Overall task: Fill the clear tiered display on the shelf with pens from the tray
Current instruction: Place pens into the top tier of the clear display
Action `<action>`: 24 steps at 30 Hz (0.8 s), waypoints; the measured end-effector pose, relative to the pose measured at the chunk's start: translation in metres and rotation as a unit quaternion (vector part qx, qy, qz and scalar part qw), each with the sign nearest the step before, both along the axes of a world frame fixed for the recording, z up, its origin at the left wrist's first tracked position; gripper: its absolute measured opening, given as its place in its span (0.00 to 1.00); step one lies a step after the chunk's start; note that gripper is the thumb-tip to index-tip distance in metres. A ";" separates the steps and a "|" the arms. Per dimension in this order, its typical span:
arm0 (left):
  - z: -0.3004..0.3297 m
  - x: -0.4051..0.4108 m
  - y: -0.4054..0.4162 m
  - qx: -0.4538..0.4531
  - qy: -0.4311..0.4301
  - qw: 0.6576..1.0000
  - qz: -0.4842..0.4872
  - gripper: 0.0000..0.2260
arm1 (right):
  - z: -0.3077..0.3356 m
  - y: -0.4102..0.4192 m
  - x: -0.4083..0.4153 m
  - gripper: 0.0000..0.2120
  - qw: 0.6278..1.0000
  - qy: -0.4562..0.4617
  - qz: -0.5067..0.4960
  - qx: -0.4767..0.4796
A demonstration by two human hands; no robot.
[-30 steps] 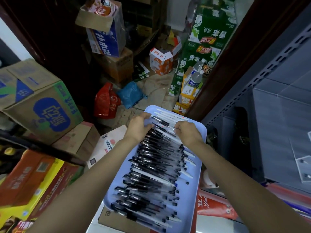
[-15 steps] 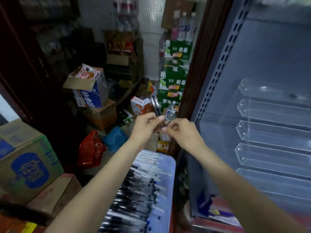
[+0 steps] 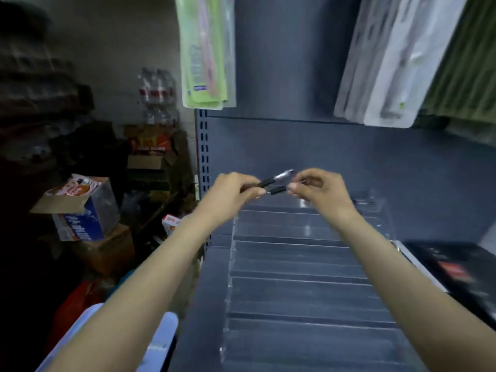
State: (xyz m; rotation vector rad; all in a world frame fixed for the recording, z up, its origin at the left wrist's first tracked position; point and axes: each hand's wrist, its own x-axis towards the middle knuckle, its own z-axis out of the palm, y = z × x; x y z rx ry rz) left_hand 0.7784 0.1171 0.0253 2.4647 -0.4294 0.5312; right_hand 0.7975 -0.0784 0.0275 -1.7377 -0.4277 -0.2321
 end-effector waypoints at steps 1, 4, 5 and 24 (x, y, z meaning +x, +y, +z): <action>0.003 0.005 -0.006 0.027 -0.025 0.999 0.038 0.08 | 0.001 -0.015 0.006 0.05 1.000 0.001 -0.014 0.012; 0.003 0.012 -0.015 0.147 -0.106 0.969 0.166 0.10 | -0.005 -0.050 0.029 0.07 0.997 -0.007 -0.062 0.035; 0.000 0.013 -0.017 0.155 -0.111 0.966 0.176 0.10 | -0.008 -0.057 0.036 0.07 0.997 -0.009 -0.071 0.030; -0.004 0.003 -0.017 0.015 -0.068 0.992 0.101 0.07 | -0.010 -0.029 0.093 0.03 0.898 -0.057 -0.082 -0.428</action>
